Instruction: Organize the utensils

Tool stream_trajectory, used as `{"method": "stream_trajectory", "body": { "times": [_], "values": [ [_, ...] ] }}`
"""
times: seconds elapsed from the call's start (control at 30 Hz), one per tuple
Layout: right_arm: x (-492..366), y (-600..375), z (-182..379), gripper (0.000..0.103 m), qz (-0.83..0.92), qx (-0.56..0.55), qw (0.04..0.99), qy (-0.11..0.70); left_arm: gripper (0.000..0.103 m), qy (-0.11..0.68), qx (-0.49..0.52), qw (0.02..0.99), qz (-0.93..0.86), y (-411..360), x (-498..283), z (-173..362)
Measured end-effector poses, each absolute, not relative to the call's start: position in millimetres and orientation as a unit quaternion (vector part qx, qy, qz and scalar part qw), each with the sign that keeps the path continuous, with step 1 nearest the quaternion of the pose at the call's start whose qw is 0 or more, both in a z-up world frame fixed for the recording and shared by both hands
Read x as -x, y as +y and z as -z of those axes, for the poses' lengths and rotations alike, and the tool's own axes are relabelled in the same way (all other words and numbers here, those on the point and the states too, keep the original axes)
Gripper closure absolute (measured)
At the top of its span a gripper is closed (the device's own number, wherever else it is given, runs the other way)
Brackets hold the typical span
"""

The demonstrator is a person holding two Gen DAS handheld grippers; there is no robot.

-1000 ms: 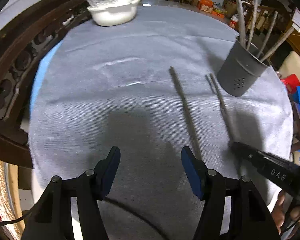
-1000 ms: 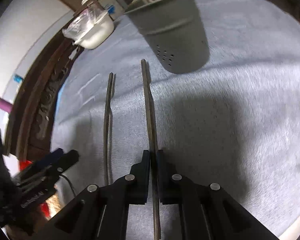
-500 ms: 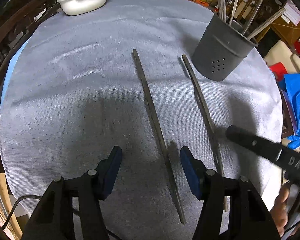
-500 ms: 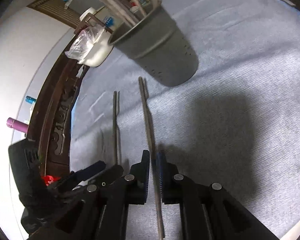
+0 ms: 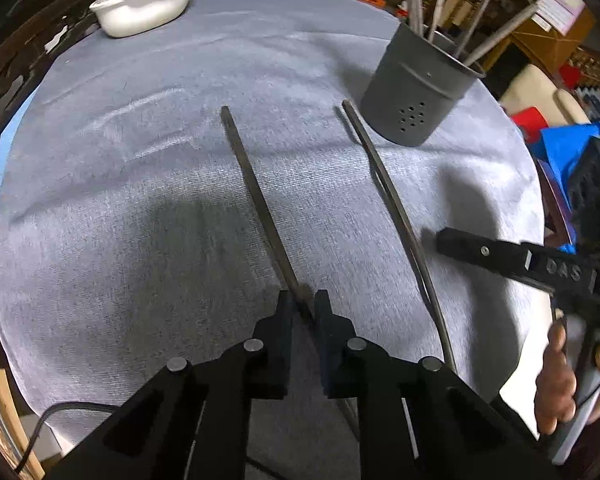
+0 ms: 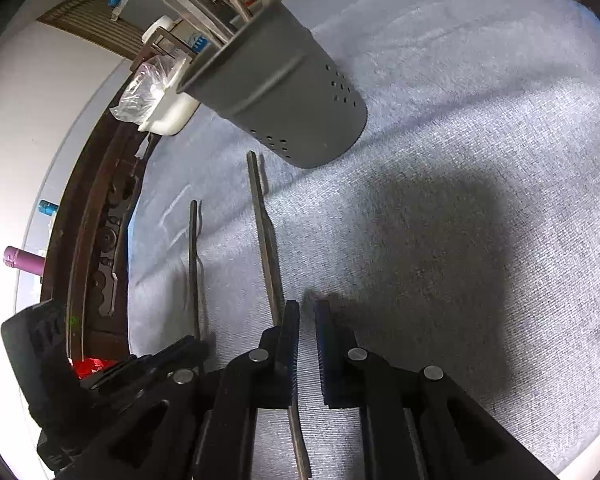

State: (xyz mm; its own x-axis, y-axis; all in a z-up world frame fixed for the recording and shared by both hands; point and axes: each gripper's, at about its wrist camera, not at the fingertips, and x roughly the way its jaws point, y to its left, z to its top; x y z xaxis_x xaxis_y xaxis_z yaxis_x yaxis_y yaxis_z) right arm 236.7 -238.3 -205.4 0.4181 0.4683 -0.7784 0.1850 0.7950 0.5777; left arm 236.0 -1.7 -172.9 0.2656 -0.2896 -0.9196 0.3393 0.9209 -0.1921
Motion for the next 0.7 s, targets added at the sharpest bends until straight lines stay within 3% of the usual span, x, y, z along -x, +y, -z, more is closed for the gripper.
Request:
{"method": "stream_trajectory", "body": {
  "times": [0.33,0.47,0.7],
  "values": [
    [-238,-240,208,0.092,-0.086,-0.308,0.782,0.534,0.09,0.569,-0.012,0.791,0.226,13,-235,162],
    [-238,-239,208,0.092,-0.086,-0.307,0.783,0.534,0.063,0.57,0.007,0.793,0.215,18,-246,159],
    [-249,-238,193,0.092,-0.098,-0.291,0.795,0.524,0.062,0.577,0.021,0.796,0.18,22,-271,154]
  ]
}}
